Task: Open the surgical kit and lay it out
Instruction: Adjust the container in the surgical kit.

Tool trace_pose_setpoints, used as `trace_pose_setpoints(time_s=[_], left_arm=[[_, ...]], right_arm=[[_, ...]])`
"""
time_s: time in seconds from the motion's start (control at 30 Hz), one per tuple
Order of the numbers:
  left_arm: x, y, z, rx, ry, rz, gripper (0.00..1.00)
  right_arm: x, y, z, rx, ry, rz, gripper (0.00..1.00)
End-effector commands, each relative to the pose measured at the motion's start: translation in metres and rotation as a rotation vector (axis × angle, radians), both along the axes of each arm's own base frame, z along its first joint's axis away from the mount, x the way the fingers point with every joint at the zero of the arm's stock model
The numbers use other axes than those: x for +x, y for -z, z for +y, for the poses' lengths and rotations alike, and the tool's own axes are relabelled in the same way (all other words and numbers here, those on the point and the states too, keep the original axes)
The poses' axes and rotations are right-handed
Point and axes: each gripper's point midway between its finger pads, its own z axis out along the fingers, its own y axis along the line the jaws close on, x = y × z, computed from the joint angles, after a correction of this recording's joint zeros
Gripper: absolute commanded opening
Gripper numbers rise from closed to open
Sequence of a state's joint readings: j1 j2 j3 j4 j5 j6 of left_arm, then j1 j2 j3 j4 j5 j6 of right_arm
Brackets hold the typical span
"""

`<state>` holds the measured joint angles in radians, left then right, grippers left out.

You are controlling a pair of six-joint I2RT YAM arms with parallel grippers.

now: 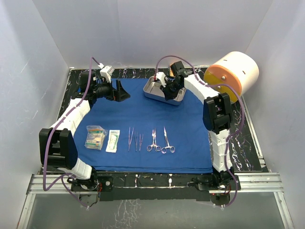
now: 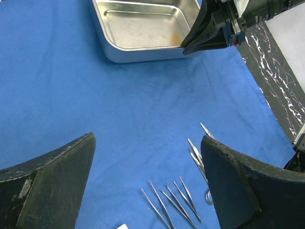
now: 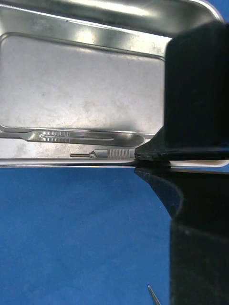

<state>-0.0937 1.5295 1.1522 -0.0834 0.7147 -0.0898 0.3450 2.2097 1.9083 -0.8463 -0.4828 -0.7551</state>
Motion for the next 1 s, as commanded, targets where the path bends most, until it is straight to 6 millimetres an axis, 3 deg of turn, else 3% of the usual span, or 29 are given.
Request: trace_pose_setpoints(time_s=[0.0, 0.23, 0.33, 0.7, 0.83, 0.87, 0.9, 0.97], left_arm=[[-0.002, -0.026, 0.0, -0.017, 0.013, -0.073, 0.91], [-0.003, -0.027, 0.001, -0.018, 0.012, -0.077, 0.91], [-0.004, -0.03, 0.001, -0.023, 0.019, -0.085, 0.91], [-0.007, -0.036, 0.002, -0.036, 0.017, -0.098, 0.91], [-0.009, -0.034, 0.003, -0.033, 0.015, -0.1, 0.91], [-0.009, -0.035, 0.003, -0.033, 0.016, -0.102, 0.91], [-0.008, -0.035, 0.003, -0.034, 0.014, -0.103, 0.91], [-0.007, -0.035, 0.003, -0.039, 0.012, -0.098, 0.91]], right_arm=[[0.003, -0.05, 0.013, 0.084, -0.045, -0.067, 0.0], [-0.005, -0.108, 0.022, 0.171, -0.082, -0.114, 0.0], [-0.009, -0.119, 0.022, 0.181, -0.09, -0.123, 0.0], [-0.014, -0.095, 0.012, 0.177, -0.055, -0.023, 0.0], [-0.009, -0.082, 0.005, 0.14, 0.023, -0.087, 0.0], [-0.005, -0.089, 0.005, 0.14, 0.031, -0.137, 0.0], [-0.009, -0.081, 0.003, 0.129, 0.033, -0.15, 0.0], [-0.012, -0.082, 0.003, 0.13, 0.024, -0.21, 0.0]])
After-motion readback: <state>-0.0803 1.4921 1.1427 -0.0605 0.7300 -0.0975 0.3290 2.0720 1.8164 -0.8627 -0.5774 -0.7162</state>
